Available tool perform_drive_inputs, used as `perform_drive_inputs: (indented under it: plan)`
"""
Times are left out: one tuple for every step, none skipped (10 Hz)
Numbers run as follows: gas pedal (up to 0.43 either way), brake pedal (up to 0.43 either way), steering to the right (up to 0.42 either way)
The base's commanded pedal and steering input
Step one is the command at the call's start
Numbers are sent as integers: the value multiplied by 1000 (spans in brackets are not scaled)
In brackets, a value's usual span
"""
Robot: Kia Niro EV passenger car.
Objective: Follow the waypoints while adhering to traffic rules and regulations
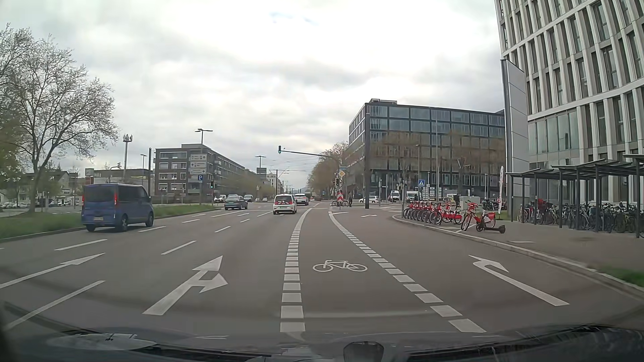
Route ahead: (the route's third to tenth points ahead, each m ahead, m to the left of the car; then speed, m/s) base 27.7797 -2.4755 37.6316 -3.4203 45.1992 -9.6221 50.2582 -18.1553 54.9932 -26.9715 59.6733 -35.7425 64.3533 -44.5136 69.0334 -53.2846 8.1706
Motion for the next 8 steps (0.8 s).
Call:
perform_drive_inputs:
  plan:
    - [39,0,32]
    - [39,0,31]
    - [39,0,30]
    - [39,0,29]
    - [39,0,26]
    - [39,0,24]
    - [39,0,21]
    - [39,0,19]
